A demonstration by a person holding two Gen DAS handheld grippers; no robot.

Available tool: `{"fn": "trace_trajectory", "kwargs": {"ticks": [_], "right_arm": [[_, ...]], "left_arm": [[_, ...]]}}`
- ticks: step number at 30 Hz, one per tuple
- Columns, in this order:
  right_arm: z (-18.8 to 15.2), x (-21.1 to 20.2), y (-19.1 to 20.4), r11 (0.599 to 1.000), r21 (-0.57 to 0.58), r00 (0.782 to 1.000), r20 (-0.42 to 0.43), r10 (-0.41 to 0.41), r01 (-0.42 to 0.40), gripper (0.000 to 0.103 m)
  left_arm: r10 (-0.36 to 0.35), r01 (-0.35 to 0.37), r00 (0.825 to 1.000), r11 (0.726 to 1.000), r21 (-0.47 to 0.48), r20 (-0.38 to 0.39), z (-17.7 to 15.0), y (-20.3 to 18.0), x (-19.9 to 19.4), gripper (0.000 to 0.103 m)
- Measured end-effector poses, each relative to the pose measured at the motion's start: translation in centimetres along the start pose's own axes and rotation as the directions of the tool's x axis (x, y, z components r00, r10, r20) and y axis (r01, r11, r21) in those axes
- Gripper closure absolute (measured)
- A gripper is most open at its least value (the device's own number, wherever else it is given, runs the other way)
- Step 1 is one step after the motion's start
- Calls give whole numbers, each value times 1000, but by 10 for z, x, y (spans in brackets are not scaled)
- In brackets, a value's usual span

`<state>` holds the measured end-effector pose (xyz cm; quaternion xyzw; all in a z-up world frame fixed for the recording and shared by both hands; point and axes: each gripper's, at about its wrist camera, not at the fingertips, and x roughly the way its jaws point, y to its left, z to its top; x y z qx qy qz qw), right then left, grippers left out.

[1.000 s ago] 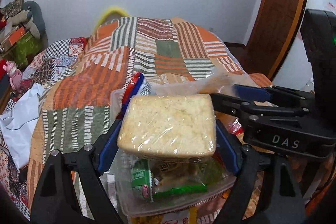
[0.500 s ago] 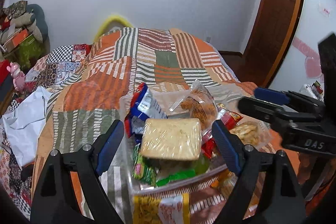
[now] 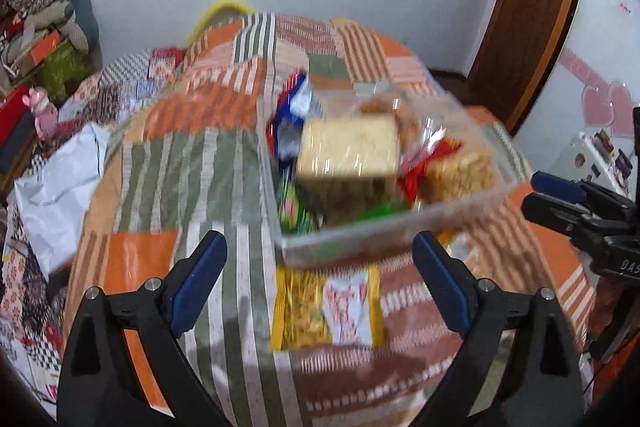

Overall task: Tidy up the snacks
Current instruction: 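Grasp the yellow snack bag with the left tool while the right tool grasps the biscuit roll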

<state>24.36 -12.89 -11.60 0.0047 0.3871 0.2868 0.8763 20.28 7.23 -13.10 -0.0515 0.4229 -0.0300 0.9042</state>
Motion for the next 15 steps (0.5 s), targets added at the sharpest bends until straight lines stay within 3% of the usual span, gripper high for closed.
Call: {"fn": "trace_trajectory", "kwargs": {"ticks": [7,15], "right_arm": [[-28,19,-1,1000,23,996,-84,14,-12,37],[-50,48,2,999,22,982,-186,32,-28,37]], "left_arm": [[-16,14,991,1000,-14,-133,-34,-1,35,8],[-13,10,984,1000,-15,-176,-47,-3,60,8]]}}
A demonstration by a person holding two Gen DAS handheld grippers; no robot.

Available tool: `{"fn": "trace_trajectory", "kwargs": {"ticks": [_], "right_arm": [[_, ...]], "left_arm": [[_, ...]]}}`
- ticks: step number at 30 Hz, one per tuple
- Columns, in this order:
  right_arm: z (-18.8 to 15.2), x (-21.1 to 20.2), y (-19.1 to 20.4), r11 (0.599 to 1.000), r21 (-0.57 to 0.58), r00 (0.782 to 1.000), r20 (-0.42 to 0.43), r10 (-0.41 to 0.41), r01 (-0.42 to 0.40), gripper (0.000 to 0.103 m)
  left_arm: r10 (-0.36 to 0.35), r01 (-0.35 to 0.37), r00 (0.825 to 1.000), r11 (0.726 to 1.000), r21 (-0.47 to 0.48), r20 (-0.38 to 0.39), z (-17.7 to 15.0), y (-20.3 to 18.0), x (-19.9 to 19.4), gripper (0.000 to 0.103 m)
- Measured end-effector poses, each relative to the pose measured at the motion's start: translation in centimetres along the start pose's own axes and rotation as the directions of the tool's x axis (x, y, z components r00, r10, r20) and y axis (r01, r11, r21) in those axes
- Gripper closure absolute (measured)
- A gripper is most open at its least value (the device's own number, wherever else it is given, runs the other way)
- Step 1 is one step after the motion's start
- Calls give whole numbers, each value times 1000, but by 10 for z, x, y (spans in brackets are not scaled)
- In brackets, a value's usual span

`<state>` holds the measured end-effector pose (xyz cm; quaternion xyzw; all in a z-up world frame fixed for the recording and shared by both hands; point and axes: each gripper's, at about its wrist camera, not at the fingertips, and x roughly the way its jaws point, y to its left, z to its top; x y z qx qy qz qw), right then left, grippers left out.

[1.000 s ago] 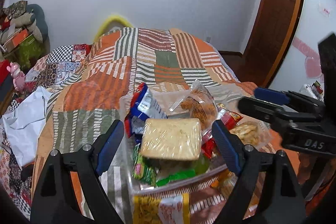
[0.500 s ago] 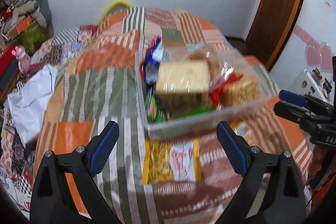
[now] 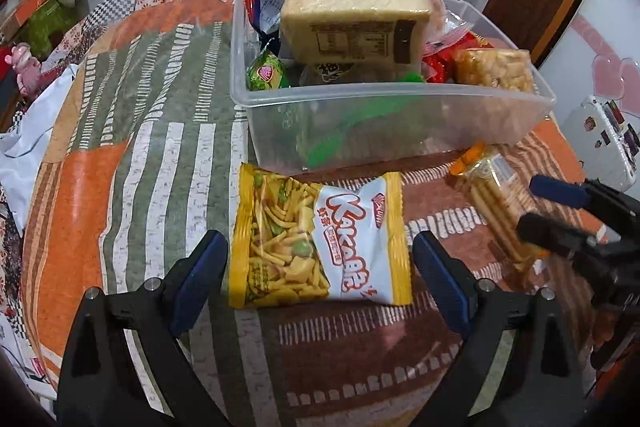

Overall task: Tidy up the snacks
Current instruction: 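Grasp the yellow snack bag with the left tool while the right tool grasps the biscuit roll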

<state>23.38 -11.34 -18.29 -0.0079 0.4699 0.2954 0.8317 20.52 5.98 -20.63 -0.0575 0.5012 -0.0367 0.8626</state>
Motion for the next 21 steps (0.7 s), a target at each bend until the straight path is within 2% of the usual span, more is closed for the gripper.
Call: {"fn": "trace_trajectory", "kwargs": {"ticks": [6,7,8,11,12,13,14,15,21], "right_arm": [[-5,12,11,999,-32,1000,-21,-6,5,37],[-5,13,11,999,-34,1000,-18,-9,8,39],[-4,13,13,999,-36,1000,-16,-13,13,47],[-5,13,14,999,-50,1000,-18,-13,12,67],[-5,13,14,999,-53,1000,-18,-12,11,69],[-6,12,13,999,-52,1000,-15,-10,9,71],[-6,12,12,999,-52,1000,-14,-8,7,71],[-7,12,12,999,-51,1000,-14,-6,5,71],[-9,1,14,999,-51,1000,6,6,-6,71]], "left_arm": [[32,-32,999,999,37,13,-2,-10,10,6],[32,-33,999,999,38,17,-2,-11,11,6],[28,-29,999,999,34,25,-3,-11,10,6],[14,-15,999,1000,26,40,-3,-10,7,20],[10,-11,999,1000,26,45,-4,-11,5,23],[1,-3,999,1000,23,53,-5,-10,2,25],[-13,12,998,1000,26,58,-6,-10,0,37],[-13,11,998,999,30,57,-8,-9,-3,41],[-26,23,997,998,50,69,-11,-11,-20,51]]}}
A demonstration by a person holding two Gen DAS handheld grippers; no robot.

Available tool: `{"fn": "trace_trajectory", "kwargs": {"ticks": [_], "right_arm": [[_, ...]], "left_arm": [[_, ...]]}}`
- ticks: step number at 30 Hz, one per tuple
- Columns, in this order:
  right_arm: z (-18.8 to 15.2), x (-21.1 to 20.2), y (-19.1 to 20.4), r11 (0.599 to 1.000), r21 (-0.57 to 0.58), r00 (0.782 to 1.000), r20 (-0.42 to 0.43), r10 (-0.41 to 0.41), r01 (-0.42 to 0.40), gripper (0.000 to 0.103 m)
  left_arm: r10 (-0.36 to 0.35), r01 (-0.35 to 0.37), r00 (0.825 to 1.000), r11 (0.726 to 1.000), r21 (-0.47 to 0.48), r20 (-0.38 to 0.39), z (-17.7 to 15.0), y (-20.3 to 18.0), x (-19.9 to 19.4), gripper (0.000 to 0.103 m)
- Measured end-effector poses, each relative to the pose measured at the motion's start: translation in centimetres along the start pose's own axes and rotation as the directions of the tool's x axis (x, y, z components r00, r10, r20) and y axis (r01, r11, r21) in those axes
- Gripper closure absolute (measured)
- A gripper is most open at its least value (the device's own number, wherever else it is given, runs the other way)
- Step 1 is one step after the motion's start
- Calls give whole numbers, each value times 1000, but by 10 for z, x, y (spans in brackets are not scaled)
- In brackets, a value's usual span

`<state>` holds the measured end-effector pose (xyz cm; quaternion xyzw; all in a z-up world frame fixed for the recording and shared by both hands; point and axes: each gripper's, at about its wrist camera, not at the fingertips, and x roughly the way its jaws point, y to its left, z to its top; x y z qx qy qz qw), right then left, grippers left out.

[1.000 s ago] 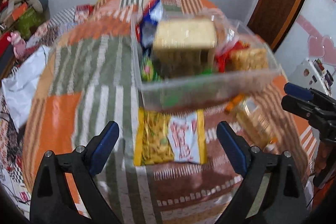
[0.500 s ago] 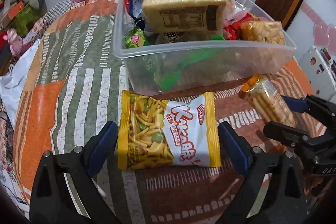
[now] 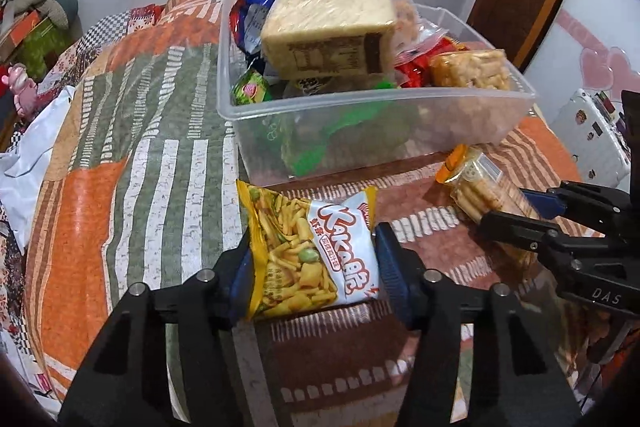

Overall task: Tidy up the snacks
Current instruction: 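Grasp the yellow snack bag with the left tool while the right tool grasps the biscuit roll, then lower the yellow bag and biscuit roll into the clear box and open both tools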

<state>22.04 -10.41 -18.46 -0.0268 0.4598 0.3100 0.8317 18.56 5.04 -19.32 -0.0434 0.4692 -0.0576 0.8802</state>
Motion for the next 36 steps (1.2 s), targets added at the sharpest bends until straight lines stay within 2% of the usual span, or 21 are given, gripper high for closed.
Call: {"fn": "trace_trajectory", "kwargs": {"ticks": [1,2,6,13,17,19,22,24,26,29,30,36], "right_arm": [[1,-2,1,1000,-1,1000,7,1,-1,71],[0,-6,2,1000,-1,1000,15,1,-1,71],[1,-24,1,1000,3,998,58,8,-8,71],[7,-40,3,1000,9,994,107,11,-12,71],[8,-42,0,1000,16,994,110,9,-10,71],[8,-42,-1,1000,21,994,109,6,-9,71],[7,-41,-2,1000,21,995,103,5,-7,71],[6,-40,-3,1000,22,995,99,2,-4,71],[6,-40,-3,1000,24,995,97,3,-5,71],[6,-40,-3,1000,21,995,98,0,-2,71],[6,-40,-3,1000,19,995,98,-4,2,71],[5,-38,-6,1000,26,995,95,-6,4,71]], "left_arm": [[-1,1,1000,1000,2,8,-2,-4,-7,61],[-3,3,1000,1000,5,16,-1,-5,-13,62],[-36,37,999,999,-5,37,6,-3,-27,85],[-25,25,999,1000,-6,36,7,-5,-28,85],[-28,27,999,999,-34,-20,4,3,-6,85],[-28,27,999,998,-57,-20,4,7,2,85],[-104,100,994,988,-117,-29,5,18,11,85],[-132,125,990,982,-144,-40,7,22,13,81],[-114,107,992,985,-135,-46,8,21,12,71],[-87,82,995,990,-115,-39,10,19,7,45],[-93,88,995,990,-111,-34,9,19,5,42],[-114,111,992,992,-67,-47,8,-5,11,42]]}}
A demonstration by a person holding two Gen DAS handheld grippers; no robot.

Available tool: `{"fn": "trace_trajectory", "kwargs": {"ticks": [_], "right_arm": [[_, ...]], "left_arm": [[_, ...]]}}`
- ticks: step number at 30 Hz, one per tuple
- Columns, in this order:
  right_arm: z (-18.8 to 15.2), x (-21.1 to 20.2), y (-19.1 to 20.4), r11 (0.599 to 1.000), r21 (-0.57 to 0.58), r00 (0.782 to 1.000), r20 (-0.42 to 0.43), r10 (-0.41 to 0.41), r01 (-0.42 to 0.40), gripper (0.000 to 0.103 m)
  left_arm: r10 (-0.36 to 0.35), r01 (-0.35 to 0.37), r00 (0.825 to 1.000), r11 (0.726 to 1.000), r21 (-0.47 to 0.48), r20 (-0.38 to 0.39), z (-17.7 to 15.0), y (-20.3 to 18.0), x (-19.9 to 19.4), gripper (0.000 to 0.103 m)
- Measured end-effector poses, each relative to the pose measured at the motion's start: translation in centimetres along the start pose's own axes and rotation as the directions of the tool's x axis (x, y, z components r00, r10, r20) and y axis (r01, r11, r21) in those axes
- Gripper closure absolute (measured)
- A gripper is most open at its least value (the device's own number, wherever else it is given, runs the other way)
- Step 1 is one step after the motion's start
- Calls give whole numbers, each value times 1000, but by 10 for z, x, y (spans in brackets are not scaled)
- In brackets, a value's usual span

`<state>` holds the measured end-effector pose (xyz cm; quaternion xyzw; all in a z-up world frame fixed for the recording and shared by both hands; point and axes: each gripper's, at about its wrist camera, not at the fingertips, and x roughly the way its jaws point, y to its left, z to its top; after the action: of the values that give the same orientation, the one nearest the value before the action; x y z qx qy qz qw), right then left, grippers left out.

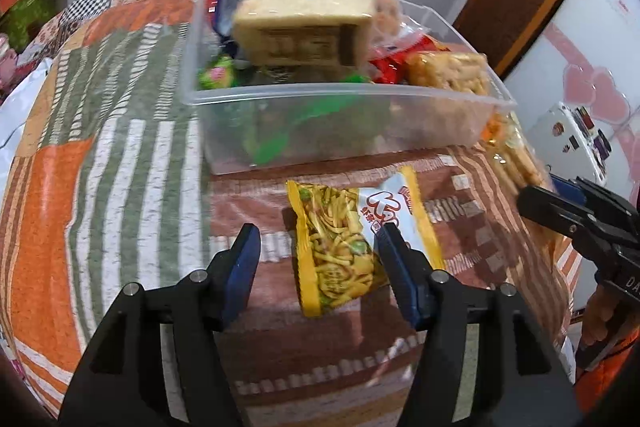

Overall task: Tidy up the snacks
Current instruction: 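Lower the yellow bag and biscuit roll into the clear box and open both tools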

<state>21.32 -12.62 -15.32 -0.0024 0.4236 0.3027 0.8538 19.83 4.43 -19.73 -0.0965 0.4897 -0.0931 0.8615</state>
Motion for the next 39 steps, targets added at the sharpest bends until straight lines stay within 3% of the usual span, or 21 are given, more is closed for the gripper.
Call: {"fn": "trace_trajectory", "kwargs": {"ticks": [2,4,5,12,16,26,33,39], "right_arm": [[-1,-1,-1,1000,1,1000,0,1,-1,71],[-2,-1,-2,1000,2,1000,0,-1,1,71],[-2,-2,-2,1000,2,1000,1,-2,2,71],[1,-14,-6,1000,6,999,34,-7,7,71],[10,-22,-6,1000,5,998,67,-13,13,71],[42,-32,-12,999,6,986,159,-54,54,71],[63,-31,-21,997,27,975,206,-82,78,71],[80,-24,-30,994,43,968,227,-110,103,71]], "left_arm": [[-7,7,1000,1000,-1,2,1,-5,6,42],[-49,49,999,999,-6,2,2,-8,13,67],[-77,77,997,997,-11,-2,3,-11,14,70],[-28,22,997,997,80,75,3,-41,-8,90],[3,-21,990,992,127,143,9,-53,-34,92],[-17,-24,961,989,143,276,46,-63,-80,92],[-4,-49,943,987,152,334,73,-70,-82,92],[10,-62,939,988,140,345,93,-68,-67,92]]}}
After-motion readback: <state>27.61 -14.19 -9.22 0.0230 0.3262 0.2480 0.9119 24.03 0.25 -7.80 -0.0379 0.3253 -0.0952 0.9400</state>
